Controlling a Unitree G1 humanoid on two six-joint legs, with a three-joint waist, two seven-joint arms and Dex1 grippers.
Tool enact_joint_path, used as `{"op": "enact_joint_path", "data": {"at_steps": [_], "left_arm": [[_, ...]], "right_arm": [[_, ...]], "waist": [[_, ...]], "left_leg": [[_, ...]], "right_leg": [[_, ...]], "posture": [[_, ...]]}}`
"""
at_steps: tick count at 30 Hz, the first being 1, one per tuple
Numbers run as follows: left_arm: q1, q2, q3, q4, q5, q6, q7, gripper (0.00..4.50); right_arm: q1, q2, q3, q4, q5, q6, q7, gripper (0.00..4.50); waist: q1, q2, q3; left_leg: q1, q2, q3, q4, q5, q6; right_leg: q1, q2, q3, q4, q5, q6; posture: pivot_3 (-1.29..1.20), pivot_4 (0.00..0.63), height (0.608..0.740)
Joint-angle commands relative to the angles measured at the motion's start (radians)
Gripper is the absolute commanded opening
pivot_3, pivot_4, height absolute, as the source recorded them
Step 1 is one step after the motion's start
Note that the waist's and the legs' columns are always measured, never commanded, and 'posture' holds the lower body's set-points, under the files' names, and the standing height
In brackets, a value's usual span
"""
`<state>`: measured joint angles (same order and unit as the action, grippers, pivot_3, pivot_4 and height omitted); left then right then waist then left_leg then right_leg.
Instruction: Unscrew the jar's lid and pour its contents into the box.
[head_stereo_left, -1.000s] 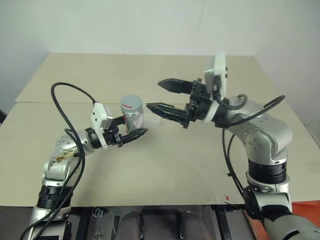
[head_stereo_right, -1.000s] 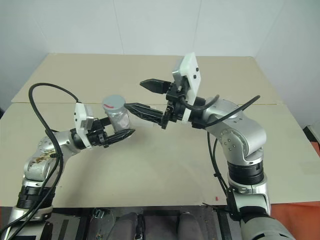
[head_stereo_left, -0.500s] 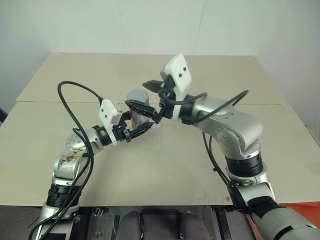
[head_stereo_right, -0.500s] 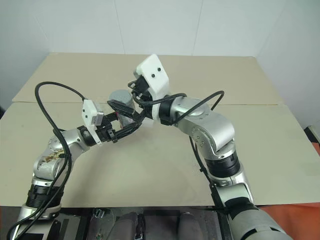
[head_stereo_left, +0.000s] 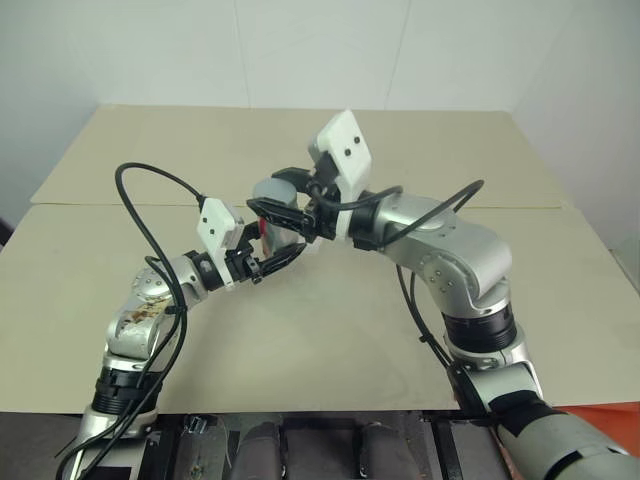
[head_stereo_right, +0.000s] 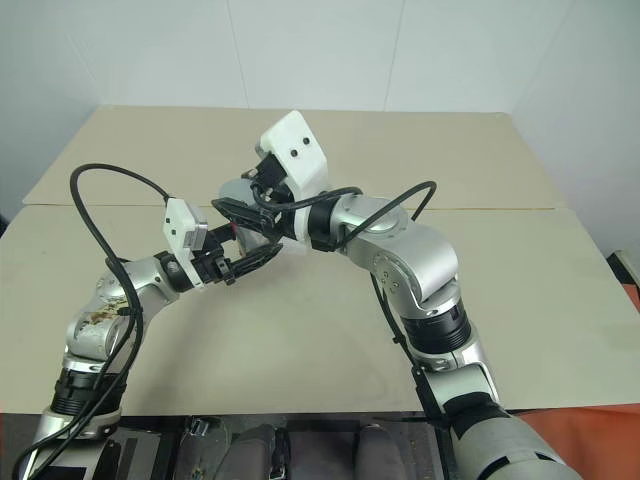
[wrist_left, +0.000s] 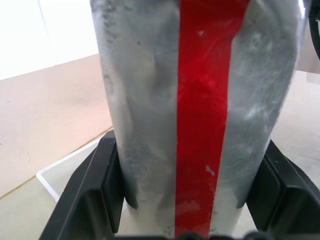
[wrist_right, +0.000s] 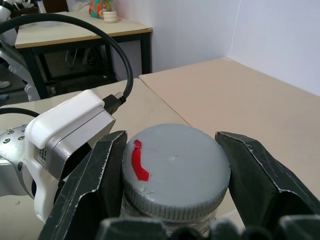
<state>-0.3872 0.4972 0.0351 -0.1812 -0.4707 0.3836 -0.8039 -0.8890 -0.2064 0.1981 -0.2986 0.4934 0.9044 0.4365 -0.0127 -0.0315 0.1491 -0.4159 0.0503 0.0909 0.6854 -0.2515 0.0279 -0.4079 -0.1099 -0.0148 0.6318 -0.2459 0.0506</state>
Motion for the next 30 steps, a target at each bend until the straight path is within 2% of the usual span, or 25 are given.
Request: {"op": "enact_joint_path", "data": {"at_steps": [1,5,10,15,20,27,29,30], "left_arm": [[-0.013,0.017,-0.001,-0.045,-0.015,-0.017,-0.040,2.81],[-0.006,0.031,0.018,-0.042,-0.051,-0.050,-0.115,2.81],[-0.022,0.088,0.029,-0.035,-0.130,-0.036,-0.285,2.81],[-0.070,0.100,0.039,-0.016,-0.210,-0.030,-0.413,2.81],[-0.121,0.099,0.029,0.005,-0.263,0.004,-0.491,2.81],[-0.130,0.083,0.017,0.002,-0.246,-0.012,-0.494,2.81],[-0.132,0.085,0.017,0.014,-0.236,-0.020,-0.494,2.81],[-0.136,0.086,0.018,0.020,-0.231,-0.024,-0.493,2.81]], "right_arm": [[-0.022,-0.022,-0.035,-0.017,-0.010,-0.011,0.005,2.79],[-0.015,-0.054,-0.046,-0.009,0.026,-0.029,0.095,2.79],[-0.017,-0.100,-0.095,0.014,0.159,-0.060,0.305,2.79],[-0.034,-0.172,-0.089,0.041,0.258,-0.121,0.611,2.79],[-0.068,-0.213,-0.062,0.113,0.291,-0.162,0.833,2.79],[-0.095,-0.206,-0.033,0.185,0.247,-0.208,0.906,2.79],[-0.097,-0.194,-0.033,0.199,0.225,-0.224,0.871,2.79],[-0.100,-0.187,-0.034,0.206,0.212,-0.231,0.844,3.13]], "waist": [[0.000,0.000,0.000],[0.000,0.000,0.000],[0.000,0.000,0.000],[0.000,0.000,0.000],[0.000,0.000,0.000],[0.000,0.000,0.000],[0.001,0.000,0.000],[0.001,0.000,0.000]], "left_leg": [[0.000,0.000,0.000,0.000,0.000,0.000],[0.000,0.000,0.000,0.000,0.000,0.000],[0.000,0.000,0.000,0.000,0.000,0.000],[0.000,0.000,0.000,0.000,0.000,0.000],[0.000,0.000,0.000,0.000,0.000,0.000],[0.000,0.000,0.000,0.000,0.000,0.000],[0.000,0.000,0.000,0.000,0.000,0.000],[0.000,0.000,0.000,0.000,0.000,0.000]], "right_leg": [[0.000,0.000,0.000,0.000,0.000,0.000],[0.000,0.000,0.000,0.000,0.000,0.000],[0.000,0.000,0.000,-0.001,0.000,0.000],[0.000,0.000,0.000,-0.002,0.000,0.000],[0.000,0.000,0.000,-0.002,0.000,0.000],[0.000,0.000,0.000,-0.001,0.000,0.000],[0.000,0.000,0.000,-0.001,0.000,0.000],[0.000,0.000,0.000,-0.001,0.000,0.000]], "posture": [[0.00,0.150,0.740],[0.00,0.150,0.740],[0.00,0.150,0.740],[0.00,0.150,0.740],[0.00,0.150,0.740],[0.00,0.150,0.740],[0.00,0.150,0.740],[0.00,0.150,0.740]]}}
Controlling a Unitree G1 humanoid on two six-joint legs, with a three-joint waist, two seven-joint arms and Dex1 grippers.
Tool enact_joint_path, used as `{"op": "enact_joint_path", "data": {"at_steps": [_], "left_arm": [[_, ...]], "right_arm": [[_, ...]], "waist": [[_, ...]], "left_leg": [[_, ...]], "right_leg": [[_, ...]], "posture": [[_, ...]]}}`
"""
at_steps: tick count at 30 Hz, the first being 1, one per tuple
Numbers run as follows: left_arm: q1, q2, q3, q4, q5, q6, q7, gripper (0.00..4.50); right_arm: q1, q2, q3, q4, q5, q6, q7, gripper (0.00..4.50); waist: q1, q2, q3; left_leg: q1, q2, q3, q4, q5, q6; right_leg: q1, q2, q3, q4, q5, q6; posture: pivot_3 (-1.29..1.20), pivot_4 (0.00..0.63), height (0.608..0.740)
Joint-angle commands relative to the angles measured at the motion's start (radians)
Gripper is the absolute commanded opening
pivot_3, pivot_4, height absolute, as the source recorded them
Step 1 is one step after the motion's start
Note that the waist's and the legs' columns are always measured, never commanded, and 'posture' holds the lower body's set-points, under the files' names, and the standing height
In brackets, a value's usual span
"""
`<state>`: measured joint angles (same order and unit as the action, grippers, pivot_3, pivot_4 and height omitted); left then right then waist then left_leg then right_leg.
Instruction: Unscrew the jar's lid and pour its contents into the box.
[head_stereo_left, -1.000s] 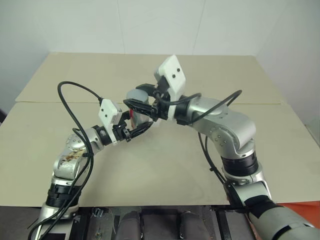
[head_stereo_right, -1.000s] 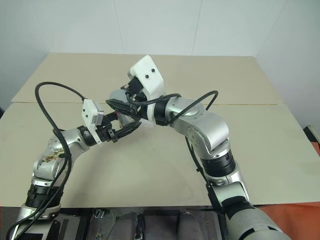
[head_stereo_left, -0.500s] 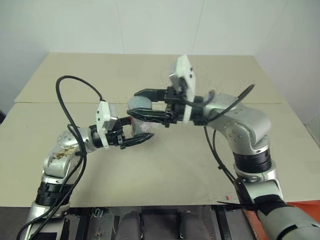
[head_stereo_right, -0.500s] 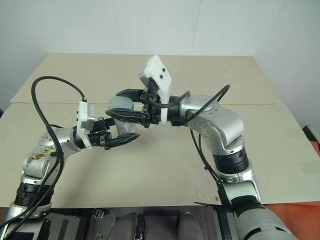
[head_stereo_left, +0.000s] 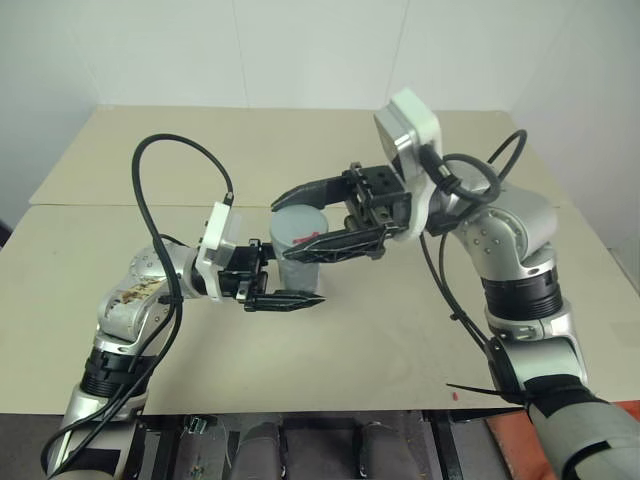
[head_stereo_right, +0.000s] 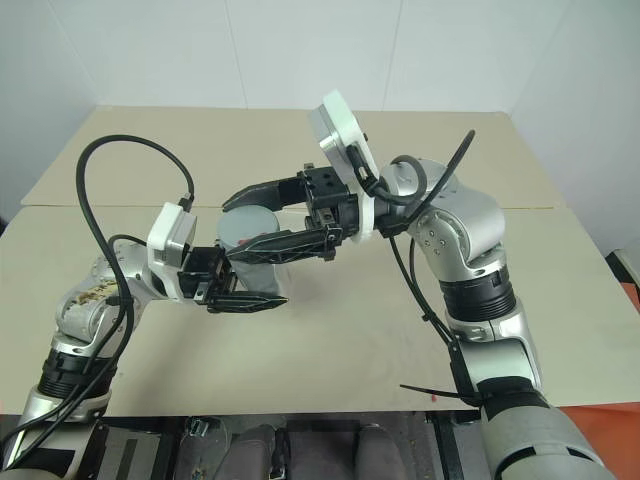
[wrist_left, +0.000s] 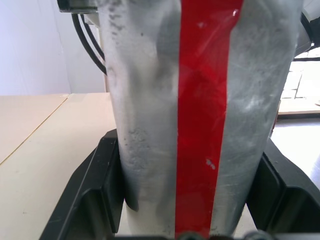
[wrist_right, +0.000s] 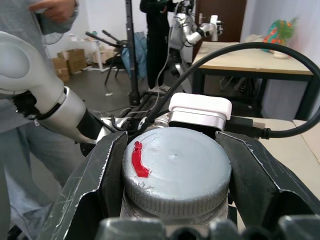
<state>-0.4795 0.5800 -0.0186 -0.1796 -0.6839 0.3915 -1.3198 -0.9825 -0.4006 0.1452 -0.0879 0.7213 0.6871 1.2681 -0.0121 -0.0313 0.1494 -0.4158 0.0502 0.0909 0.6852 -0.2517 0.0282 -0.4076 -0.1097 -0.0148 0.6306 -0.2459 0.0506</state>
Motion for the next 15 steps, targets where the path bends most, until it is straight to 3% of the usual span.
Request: {"op": "enact_joint_path", "data": {"at_steps": [1,5,15], "left_arm": [[-0.046,0.005,0.073,0.023,-0.016,-0.033,0.023,2.81],[-0.014,0.018,0.079,0.011,-0.012,-0.031,0.026,2.81],[0.013,0.047,0.120,0.047,0.019,-0.041,0.068,2.81]], "right_arm": [[-0.010,0.013,0.016,-0.001,-0.026,-0.022,-0.007,3.50],[0.010,0.023,-0.015,-0.027,-0.016,-0.006,-0.045,4.44],[0.107,-0.020,-0.101,-0.120,-0.042,-0.005,-0.255,4.44]], "waist": [[0.000,0.000,0.000],[0.000,0.000,0.000],[0.002,0.000,0.000]], "left_leg": [[0.000,0.000,0.000,0.000,0.000,0.000],[0.000,0.000,0.000,0.000,0.000,0.000],[0.000,0.000,0.000,0.000,0.000,0.000]], "right_leg": [[0.000,0.000,0.000,0.000,0.000,0.000],[0.000,0.000,0.000,0.001,0.000,0.000],[0.001,0.000,0.000,0.001,0.000,0.000]], "posture": [[0.00,0.150,0.740],[0.00,0.150,0.740],[0.00,0.150,0.740]]}}
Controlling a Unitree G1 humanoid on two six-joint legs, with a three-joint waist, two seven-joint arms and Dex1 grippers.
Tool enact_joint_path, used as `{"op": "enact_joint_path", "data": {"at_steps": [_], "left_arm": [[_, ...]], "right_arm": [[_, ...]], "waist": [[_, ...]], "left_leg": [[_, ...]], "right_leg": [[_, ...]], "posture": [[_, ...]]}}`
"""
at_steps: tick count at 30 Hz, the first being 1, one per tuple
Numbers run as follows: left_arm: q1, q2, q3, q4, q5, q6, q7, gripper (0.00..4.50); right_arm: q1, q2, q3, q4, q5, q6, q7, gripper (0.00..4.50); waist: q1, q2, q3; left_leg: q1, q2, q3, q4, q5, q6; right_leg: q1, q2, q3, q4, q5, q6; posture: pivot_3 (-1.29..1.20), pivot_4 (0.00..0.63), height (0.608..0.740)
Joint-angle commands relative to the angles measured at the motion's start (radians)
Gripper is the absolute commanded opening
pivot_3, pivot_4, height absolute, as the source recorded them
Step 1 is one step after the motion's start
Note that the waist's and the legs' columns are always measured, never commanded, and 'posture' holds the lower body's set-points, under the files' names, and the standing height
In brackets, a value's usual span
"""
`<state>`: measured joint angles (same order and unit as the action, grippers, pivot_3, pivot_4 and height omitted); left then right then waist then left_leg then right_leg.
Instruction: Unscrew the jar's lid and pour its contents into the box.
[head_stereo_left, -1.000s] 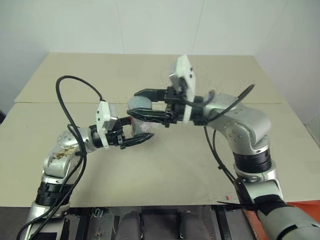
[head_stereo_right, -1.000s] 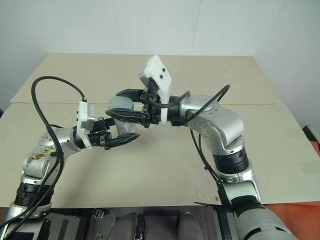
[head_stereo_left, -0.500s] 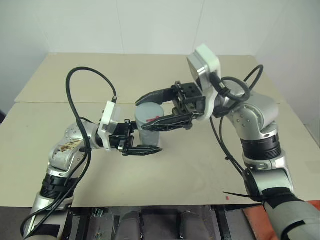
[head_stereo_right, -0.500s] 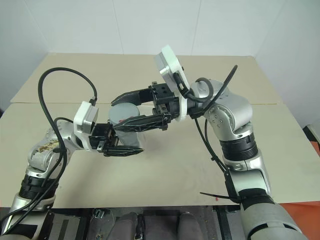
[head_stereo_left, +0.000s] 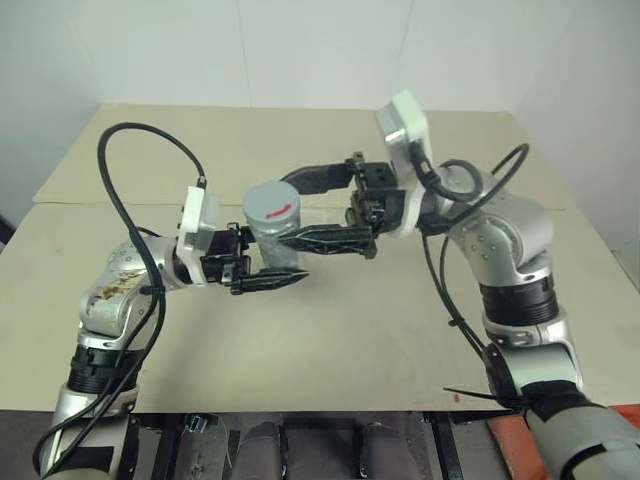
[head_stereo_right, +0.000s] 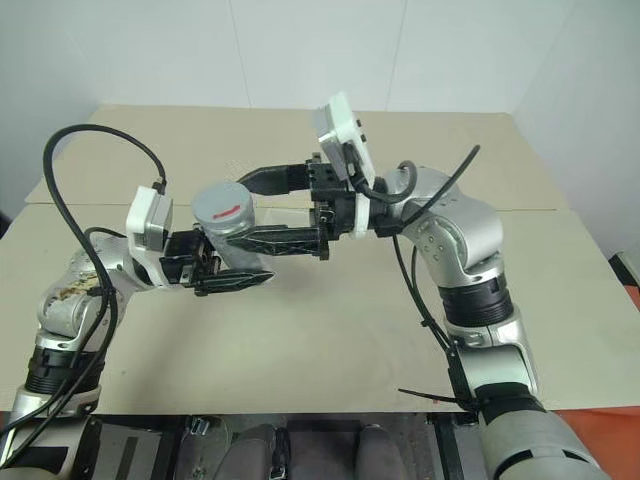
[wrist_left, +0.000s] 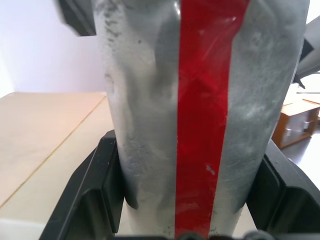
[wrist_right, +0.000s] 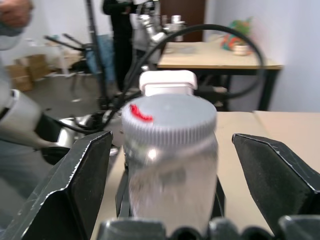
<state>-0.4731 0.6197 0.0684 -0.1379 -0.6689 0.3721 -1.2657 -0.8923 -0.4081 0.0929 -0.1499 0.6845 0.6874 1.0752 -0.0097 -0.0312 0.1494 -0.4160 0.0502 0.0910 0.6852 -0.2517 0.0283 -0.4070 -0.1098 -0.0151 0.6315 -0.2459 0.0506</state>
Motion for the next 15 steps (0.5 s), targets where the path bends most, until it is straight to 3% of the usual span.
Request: {"op": "enact_joint_path", "data": {"at_steps": [1,7,10,15], "left_arm": [[0.009,0.007,0.035,0.014,0.016,-0.027,0.028,2.81],[0.005,-0.055,0.020,0.035,0.117,-0.075,0.197,2.81],[-0.002,-0.130,0.011,0.024,0.195,-0.076,0.373,2.81],[0.010,-0.200,-0.008,-0.009,0.269,-0.065,0.527,2.81]], "right_arm": [[0.028,-0.013,-0.064,-0.067,0.000,0.002,-0.092,4.44],[0.048,0.007,-0.177,-0.192,0.084,0.056,-0.304,4.44],[0.032,0.052,-0.132,-0.249,0.023,0.125,-0.495,4.44],[0.013,0.112,-0.048,-0.251,-0.069,0.181,-0.663,4.44]], "waist": [[-0.001,0.000,0.000],[0.001,0.000,0.000],[0.000,0.000,0.000],[-0.003,0.000,0.000]], "left_leg": [[0.000,0.000,0.000,0.000,0.000,0.000],[0.000,0.000,0.000,0.000,0.000,0.000],[0.000,0.000,-0.001,0.000,0.000,0.000],[0.000,0.000,0.000,0.000,0.000,-0.001]], "right_leg": [[0.000,0.000,0.000,0.000,0.000,0.000],[-0.001,0.000,0.000,0.000,0.000,0.000],[0.000,0.000,0.000,0.000,0.000,0.000],[-0.001,0.000,0.001,0.000,0.000,0.000]], "posture": [[0.00,0.150,0.740],[0.00,0.150,0.740],[0.00,0.150,0.740],[0.00,0.150,0.740]]}}
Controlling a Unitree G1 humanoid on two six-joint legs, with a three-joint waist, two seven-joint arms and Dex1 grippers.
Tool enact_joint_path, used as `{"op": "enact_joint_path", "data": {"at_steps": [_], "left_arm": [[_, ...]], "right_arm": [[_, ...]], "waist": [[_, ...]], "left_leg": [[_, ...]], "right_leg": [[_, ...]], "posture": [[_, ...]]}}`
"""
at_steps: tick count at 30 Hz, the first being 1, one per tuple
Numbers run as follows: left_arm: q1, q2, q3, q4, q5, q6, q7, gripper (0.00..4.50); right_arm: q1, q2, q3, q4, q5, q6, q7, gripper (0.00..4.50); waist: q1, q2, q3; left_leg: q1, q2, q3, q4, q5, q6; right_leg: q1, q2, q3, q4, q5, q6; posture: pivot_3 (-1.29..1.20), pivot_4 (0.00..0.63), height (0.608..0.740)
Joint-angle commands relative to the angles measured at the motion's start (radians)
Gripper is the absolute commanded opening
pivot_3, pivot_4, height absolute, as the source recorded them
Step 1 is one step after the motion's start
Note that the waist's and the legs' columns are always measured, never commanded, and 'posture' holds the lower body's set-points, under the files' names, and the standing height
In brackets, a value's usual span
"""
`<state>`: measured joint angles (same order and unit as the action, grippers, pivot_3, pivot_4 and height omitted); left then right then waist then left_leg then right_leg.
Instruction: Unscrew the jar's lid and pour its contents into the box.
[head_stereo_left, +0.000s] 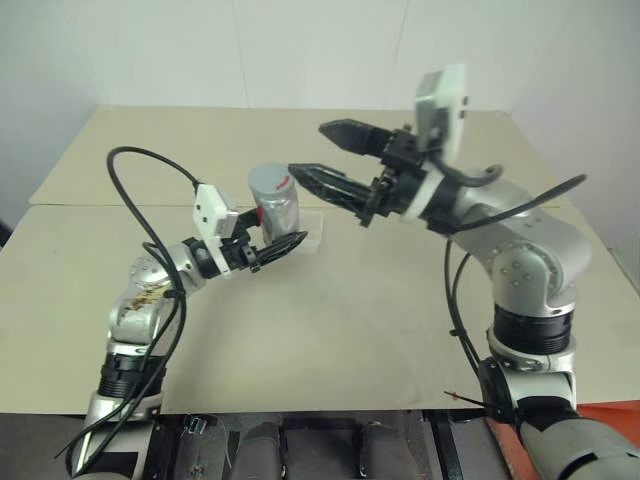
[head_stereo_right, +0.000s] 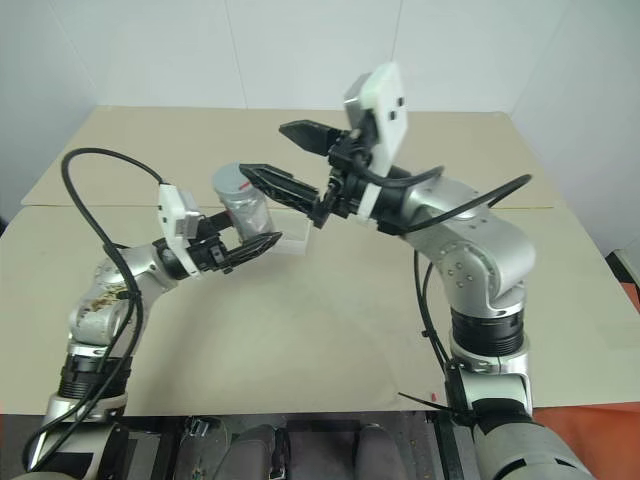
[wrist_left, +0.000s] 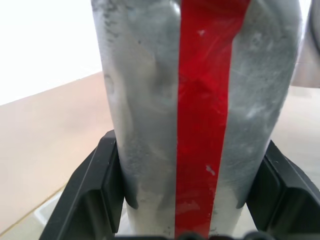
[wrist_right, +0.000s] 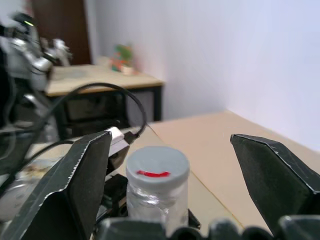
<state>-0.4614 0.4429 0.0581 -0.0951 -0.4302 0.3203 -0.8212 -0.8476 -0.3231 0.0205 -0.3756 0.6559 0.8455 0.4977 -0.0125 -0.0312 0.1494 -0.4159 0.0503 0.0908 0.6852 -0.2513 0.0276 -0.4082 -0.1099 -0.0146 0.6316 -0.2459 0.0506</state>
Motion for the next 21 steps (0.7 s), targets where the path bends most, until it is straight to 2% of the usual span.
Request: {"op": "enact_joint_path", "data": {"at_steps": [1,5,13,21], "left_arm": [[0.004,-0.032,-0.002,-0.061,0.035,-0.013,0.098,2.81],[0.025,-0.060,-0.030,-0.100,0.067,0.010,0.161,2.81],[0.032,-0.087,-0.059,-0.113,0.097,0.024,0.227,2.81],[0.050,-0.075,-0.059,-0.140,0.100,0.035,0.242,2.81]], "right_arm": [[-0.033,0.037,0.031,-0.023,-0.048,0.030,-0.104,4.44],[-0.057,0.056,0.074,0.011,-0.105,0.055,-0.152,4.44],[-0.094,0.063,0.106,0.038,-0.119,0.065,-0.129,4.44],[-0.087,0.081,0.118,0.039,-0.125,0.076,-0.118,4.44]], "waist": [[0.000,0.000,0.000],[0.000,0.000,0.000],[0.000,0.000,0.000],[0.000,0.000,0.000]], "left_leg": [[0.000,0.000,0.000,0.000,0.000,0.000],[-0.001,0.000,0.000,0.000,0.000,0.000],[-0.001,0.000,0.000,0.000,0.000,0.000],[-0.001,0.000,0.000,0.000,0.000,0.000]], "right_leg": [[0.000,0.000,0.000,0.000,0.000,0.000],[0.000,0.000,0.000,0.001,0.000,0.000],[0.000,0.000,0.000,0.000,0.000,0.000],[0.000,0.000,0.000,0.000,0.000,0.000]], "posture": [[0.00,0.150,0.740],[0.00,0.150,0.740],[0.00,0.150,0.740],[0.00,0.150,0.740]]}}
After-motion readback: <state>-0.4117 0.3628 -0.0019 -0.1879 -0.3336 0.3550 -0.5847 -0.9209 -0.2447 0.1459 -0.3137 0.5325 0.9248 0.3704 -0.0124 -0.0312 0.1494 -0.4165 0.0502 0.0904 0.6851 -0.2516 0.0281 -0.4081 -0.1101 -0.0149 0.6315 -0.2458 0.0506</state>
